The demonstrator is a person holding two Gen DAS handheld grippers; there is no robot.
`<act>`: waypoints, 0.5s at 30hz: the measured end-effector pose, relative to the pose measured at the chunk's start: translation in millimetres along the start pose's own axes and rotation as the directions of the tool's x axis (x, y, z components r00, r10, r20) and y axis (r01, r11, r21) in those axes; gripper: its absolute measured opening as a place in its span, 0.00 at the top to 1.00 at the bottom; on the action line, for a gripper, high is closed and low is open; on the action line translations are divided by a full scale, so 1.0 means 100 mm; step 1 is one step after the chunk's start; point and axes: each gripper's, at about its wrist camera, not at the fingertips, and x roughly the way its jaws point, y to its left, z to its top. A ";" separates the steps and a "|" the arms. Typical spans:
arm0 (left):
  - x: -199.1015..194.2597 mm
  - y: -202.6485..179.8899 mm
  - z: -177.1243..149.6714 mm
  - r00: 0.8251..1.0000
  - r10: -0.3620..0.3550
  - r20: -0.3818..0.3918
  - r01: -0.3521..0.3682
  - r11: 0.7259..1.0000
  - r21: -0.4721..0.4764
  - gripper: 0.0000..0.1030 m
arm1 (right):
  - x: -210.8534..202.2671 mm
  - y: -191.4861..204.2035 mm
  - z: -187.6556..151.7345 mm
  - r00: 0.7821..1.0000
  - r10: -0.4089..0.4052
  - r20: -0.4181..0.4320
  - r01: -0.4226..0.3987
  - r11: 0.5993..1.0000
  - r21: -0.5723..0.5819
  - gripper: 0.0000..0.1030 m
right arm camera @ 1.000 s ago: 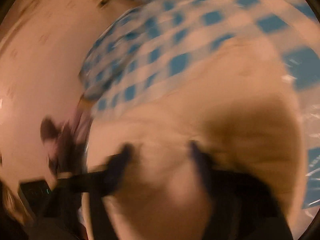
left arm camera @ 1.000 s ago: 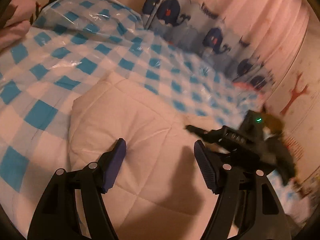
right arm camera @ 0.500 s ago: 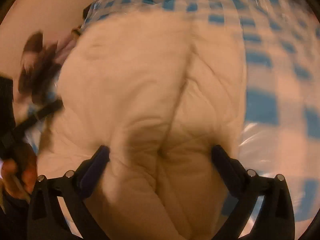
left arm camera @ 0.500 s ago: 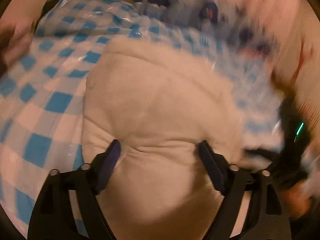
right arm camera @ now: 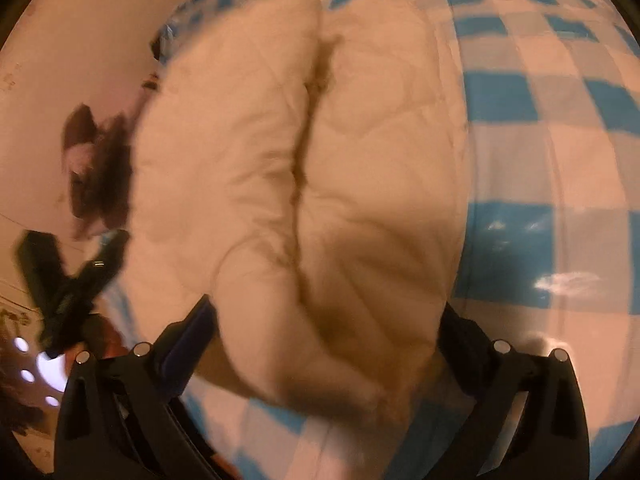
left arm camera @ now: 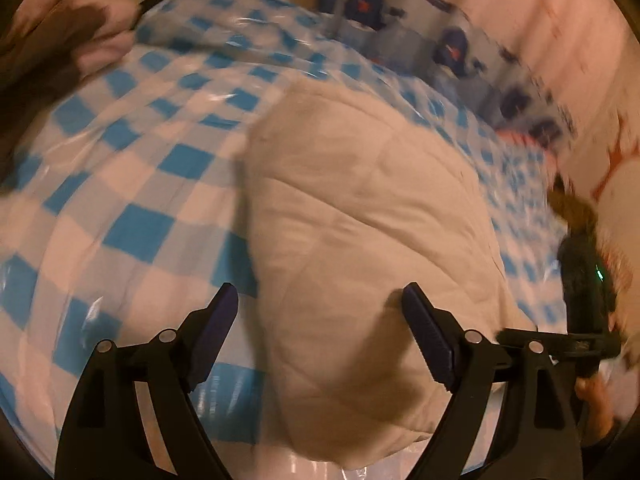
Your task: Fold large clothes
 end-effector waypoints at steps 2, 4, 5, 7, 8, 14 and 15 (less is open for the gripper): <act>0.00 0.18 0.03 0.999 -0.031 -0.008 0.030 0.997 -0.077 0.21 | -0.26 -0.06 0.04 0.993 0.063 0.101 -0.068 0.997 0.040 0.05; 0.10 0.37 0.06 0.997 -0.069 -0.038 0.061 0.982 -0.178 0.20 | -0.36 -0.20 0.14 0.987 0.047 0.151 -0.063 0.993 0.098 0.05; 0.17 0.41 0.08 0.995 -0.089 -0.052 0.077 0.975 -0.208 0.20 | -0.33 -0.27 0.21 0.989 0.020 0.145 -0.039 0.991 0.124 0.05; 0.31 0.46 0.10 0.990 -0.117 -0.081 0.094 0.965 -0.245 0.15 | -0.22 -0.40 0.35 0.992 0.021 0.128 -0.044 0.983 0.181 0.05; 0.40 0.45 0.11 0.989 -0.111 -0.102 0.083 0.967 -0.242 0.11 | -0.13 -0.50 0.43 0.993 0.033 0.110 -0.055 0.976 0.209 0.05; 0.54 0.37 0.23 0.970 -0.223 -0.101 0.193 0.951 -0.243 0.09 | 0.31 -0.43 0.35 0.973 0.208 0.097 -0.228 0.927 0.299 0.05; 0.45 0.20 0.31 0.977 -0.202 -0.072 0.191 0.972 -0.139 0.09 | 0.35 -0.33 0.31 0.962 0.254 0.098 -0.272 0.914 0.301 0.05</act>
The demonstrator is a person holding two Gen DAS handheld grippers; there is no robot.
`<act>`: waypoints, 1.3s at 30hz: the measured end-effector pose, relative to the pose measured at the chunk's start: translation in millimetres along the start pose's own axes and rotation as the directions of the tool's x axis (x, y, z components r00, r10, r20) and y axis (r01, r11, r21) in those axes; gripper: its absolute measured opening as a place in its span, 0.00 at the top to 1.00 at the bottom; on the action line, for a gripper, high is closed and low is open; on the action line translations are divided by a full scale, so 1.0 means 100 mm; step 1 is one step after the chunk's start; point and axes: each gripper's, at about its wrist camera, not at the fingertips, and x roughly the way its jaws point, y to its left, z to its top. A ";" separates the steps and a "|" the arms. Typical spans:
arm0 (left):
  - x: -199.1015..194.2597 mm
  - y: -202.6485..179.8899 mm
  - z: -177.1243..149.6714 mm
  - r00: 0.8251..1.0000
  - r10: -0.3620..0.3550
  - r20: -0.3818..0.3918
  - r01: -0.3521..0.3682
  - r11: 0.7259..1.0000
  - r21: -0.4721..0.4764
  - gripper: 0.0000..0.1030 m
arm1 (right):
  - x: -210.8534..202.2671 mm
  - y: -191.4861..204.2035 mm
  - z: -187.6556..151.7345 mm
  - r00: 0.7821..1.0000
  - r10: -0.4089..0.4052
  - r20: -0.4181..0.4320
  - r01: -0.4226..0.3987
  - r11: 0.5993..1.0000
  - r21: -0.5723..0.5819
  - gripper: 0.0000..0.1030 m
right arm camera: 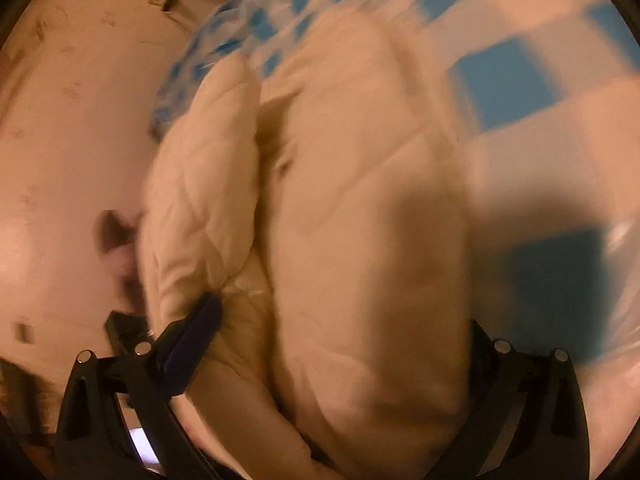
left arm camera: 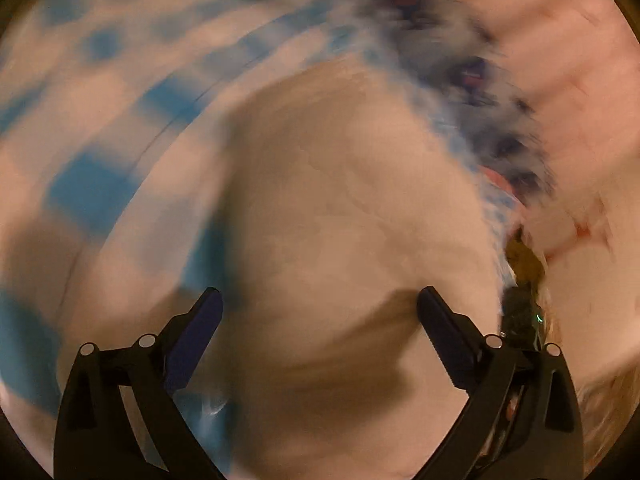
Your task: Fold large clothes
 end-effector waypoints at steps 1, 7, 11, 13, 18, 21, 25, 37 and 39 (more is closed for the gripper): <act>-0.03 -0.15 0.02 0.998 0.051 0.022 -0.053 0.995 0.083 0.09 | 0.07 0.12 -0.08 1.000 0.020 -0.022 -0.021 0.999 -0.025 0.05; 0.09 -0.38 -0.18 0.988 0.151 0.021 -0.152 0.964 0.220 0.09 | -0.02 0.15 -0.13 0.980 -0.199 0.000 0.197 0.970 -0.144 0.05; -0.05 -0.46 -0.21 0.989 0.138 0.055 -0.147 0.963 0.227 0.09 | -0.55 0.45 -0.14 0.954 -0.188 0.234 0.238 0.949 -0.205 0.05; -0.13 -0.52 -0.19 0.982 0.156 0.105 -0.176 0.956 0.232 0.09 | -0.61 0.94 -0.14 0.954 -0.102 0.281 0.199 0.918 -0.343 0.05; -0.13 -0.61 -0.29 0.964 0.226 0.139 -0.258 0.920 0.296 0.09 | 0.21 1.30 0.14 0.967 -0.207 0.149 0.251 0.875 -0.413 0.05; -0.25 -0.71 -0.37 0.936 0.278 0.215 -0.338 0.882 0.328 0.09 | 0.59 0.86 0.28 0.961 -0.273 0.047 0.271 0.891 -0.365 0.06; -0.44 -0.87 -0.41 0.914 0.283 0.292 -0.375 0.866 0.332 0.09 | 0.22 1.12 -0.01 0.917 -0.351 0.189 0.398 0.813 -0.425 0.06; -0.92 -1.22 -0.81 0.891 0.285 0.354 -0.410 0.840 0.354 0.09 | -0.29 1.46 -1.41 0.823 -0.307 0.478 0.546 0.662 -0.514 0.06; -0.95 -1.27 -0.84 0.893 0.276 0.355 -0.404 0.838 0.366 0.09 | -0.32 1.49 -1.54 0.792 -0.336 0.510 0.592 0.629 -0.504 0.06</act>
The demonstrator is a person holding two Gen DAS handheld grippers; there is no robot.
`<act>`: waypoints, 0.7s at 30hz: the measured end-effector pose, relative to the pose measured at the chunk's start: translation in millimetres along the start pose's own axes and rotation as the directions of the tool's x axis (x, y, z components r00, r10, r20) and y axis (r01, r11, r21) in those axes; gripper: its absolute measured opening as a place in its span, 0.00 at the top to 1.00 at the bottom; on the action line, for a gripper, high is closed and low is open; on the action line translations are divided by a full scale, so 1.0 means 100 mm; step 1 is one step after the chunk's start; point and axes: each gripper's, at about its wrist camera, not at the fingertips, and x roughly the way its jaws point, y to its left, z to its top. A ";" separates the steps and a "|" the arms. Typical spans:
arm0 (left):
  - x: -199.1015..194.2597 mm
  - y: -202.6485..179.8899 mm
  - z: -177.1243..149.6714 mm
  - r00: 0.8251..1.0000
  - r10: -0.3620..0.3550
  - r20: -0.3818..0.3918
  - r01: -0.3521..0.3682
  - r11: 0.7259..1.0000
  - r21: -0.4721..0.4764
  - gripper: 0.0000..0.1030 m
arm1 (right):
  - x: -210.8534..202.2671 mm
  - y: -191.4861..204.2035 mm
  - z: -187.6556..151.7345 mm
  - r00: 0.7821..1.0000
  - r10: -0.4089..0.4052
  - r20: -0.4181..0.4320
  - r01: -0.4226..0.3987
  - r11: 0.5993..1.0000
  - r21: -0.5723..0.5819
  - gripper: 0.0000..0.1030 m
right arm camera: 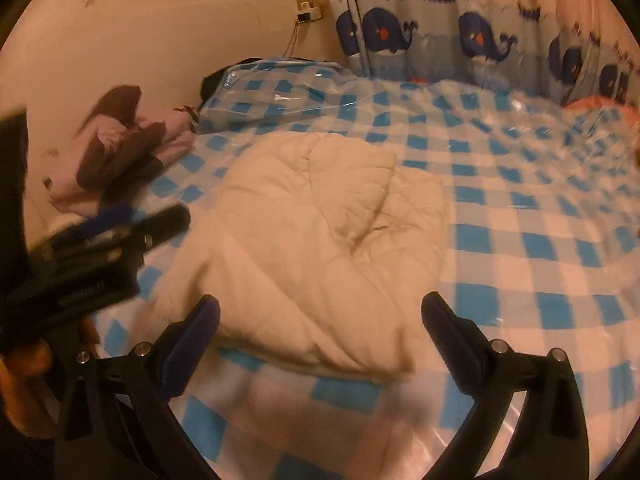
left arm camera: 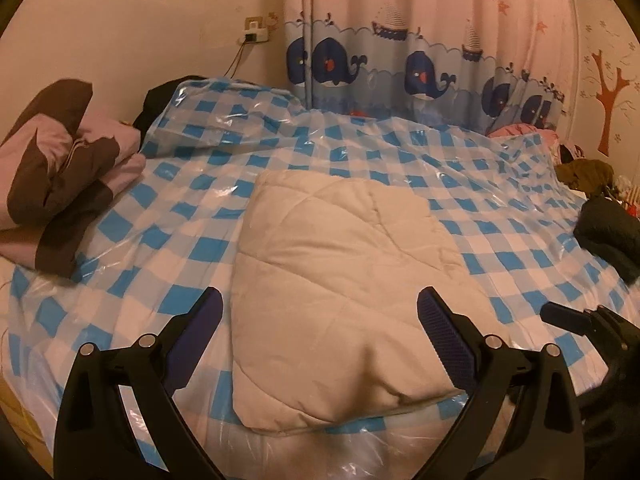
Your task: Fold large clothes
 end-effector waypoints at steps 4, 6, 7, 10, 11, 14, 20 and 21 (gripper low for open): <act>-0.08 -0.05 0.02 1.000 0.002 0.012 -0.002 1.000 0.010 0.09 | -0.07 0.04 -0.04 0.997 -0.078 0.008 0.078 0.997 -0.010 0.06; -0.10 -0.04 0.00 1.000 0.010 0.013 -0.010 1.000 0.008 0.09 | -0.07 0.04 -0.02 0.996 -0.095 0.001 0.095 0.996 0.003 0.06; -0.11 -0.03 -0.01 1.000 0.013 0.007 -0.013 1.000 0.007 0.09 | -0.04 0.03 0.00 0.994 -0.111 -0.013 0.111 0.994 0.005 0.06; -0.12 -0.01 -0.04 1.000 0.025 -0.001 -0.025 1.000 0.001 0.09 | 0.00 0.04 0.01 0.989 -0.148 -0.028 0.148 0.989 0.008 0.06; -0.12 0.00 -0.05 1.000 0.028 -0.005 -0.028 1.000 -0.004 0.09 | 0.00 0.05 0.01 0.988 -0.153 -0.029 0.154 0.988 0.010 0.06; -0.12 0.01 -0.05 0.999 0.033 -0.006 -0.033 0.999 -0.008 0.09 | 0.01 0.07 0.03 0.988 -0.151 -0.020 0.151 0.988 0.010 0.06; -0.11 0.02 -0.06 0.999 0.036 -0.012 -0.036 0.999 -0.010 0.09 | 0.02 0.18 0.08 0.987 -0.162 0.006 0.162 0.987 -0.007 0.06; -0.11 0.02 -0.05 0.999 0.034 -0.011 -0.034 0.999 -0.011 0.09 | 0.02 0.20 0.08 0.986 -0.164 0.009 0.164 0.986 -0.008 0.06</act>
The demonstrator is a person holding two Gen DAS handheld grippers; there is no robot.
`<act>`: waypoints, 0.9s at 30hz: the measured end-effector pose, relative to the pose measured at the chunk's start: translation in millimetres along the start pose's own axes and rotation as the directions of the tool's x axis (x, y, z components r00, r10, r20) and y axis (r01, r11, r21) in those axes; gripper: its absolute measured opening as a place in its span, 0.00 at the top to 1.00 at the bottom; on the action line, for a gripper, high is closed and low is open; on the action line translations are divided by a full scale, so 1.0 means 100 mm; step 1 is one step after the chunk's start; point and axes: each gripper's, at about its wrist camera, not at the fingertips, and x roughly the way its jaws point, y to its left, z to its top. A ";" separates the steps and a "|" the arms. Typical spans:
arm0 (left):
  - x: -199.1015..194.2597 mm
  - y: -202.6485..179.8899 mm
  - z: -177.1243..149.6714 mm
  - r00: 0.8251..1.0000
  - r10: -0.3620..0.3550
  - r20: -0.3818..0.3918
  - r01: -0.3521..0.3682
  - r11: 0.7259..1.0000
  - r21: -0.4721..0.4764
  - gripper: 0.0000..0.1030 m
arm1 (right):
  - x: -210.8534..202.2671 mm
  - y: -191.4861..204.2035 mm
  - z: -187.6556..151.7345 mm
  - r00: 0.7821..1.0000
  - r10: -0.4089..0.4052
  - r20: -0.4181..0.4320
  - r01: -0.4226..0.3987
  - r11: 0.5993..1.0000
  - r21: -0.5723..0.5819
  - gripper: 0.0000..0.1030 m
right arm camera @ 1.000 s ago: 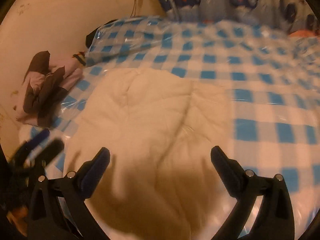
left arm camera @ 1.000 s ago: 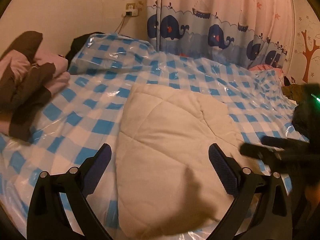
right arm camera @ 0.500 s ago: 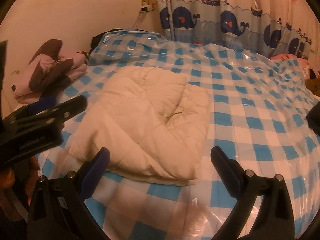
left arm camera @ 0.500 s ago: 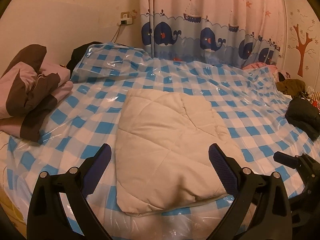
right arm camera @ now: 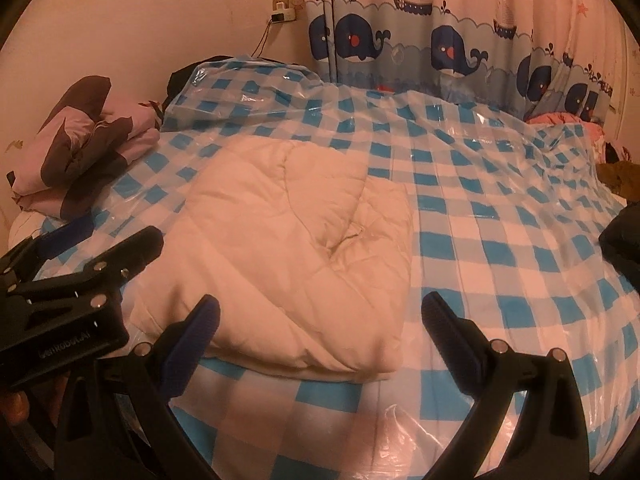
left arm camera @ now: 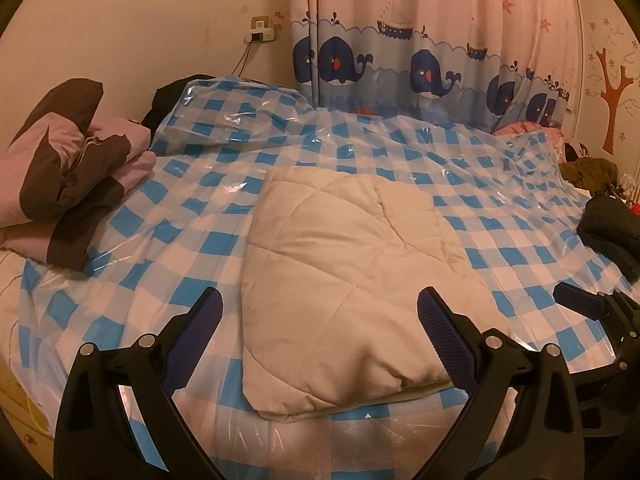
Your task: Fold large clothes
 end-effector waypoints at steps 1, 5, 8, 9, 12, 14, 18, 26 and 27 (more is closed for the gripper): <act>0.00 -0.01 0.00 1.000 0.002 0.002 -0.002 1.000 0.000 0.09 | 0.00 0.01 0.00 1.000 0.000 0.003 0.000 1.000 -0.001 0.06; 0.00 -0.01 -0.01 1.000 -0.001 0.003 0.001 1.000 -0.002 0.09 | -0.03 0.00 0.02 1.000 -0.012 0.010 0.013 1.000 -0.005 0.06; -0.01 -0.01 0.00 1.000 0.001 0.004 -0.001 1.000 -0.002 0.09 | -0.03 -0.01 0.03 1.000 -0.022 0.010 0.022 1.000 -0.002 0.06; -0.01 -0.01 0.00 1.000 0.001 0.005 -0.001 1.000 -0.003 0.09 | -0.03 -0.02 0.03 1.000 -0.021 0.012 0.021 1.000 -0.003 0.06; -0.01 -0.01 0.00 1.000 0.000 0.003 0.000 1.000 -0.002 0.09 | -0.03 -0.01 0.03 1.000 -0.026 0.011 0.026 1.000 0.000 0.06; 0.00 0.00 -0.01 1.000 0.002 0.002 -0.002 1.000 -0.002 0.09 | -0.02 -0.02 0.03 1.000 -0.022 0.009 0.022 1.000 -0.001 0.06; -0.03 -0.02 -0.01 1.000 0.006 -0.004 -0.006 1.000 -0.008 0.09 | -0.02 -0.03 0.03 1.000 -0.023 0.003 0.023 1.000 -0.001 0.06; -0.04 -0.03 -0.02 1.000 0.006 -0.006 -0.006 1.000 -0.011 0.09 | -0.01 -0.03 0.02 1.000 -0.023 -0.001 0.023 1.000 -0.001 0.06; -0.04 -0.03 -0.01 1.000 0.005 -0.006 -0.006 1.000 -0.011 0.09 | -0.01 -0.03 0.02 1.000 -0.023 -0.001 0.023 1.000 0.000 0.06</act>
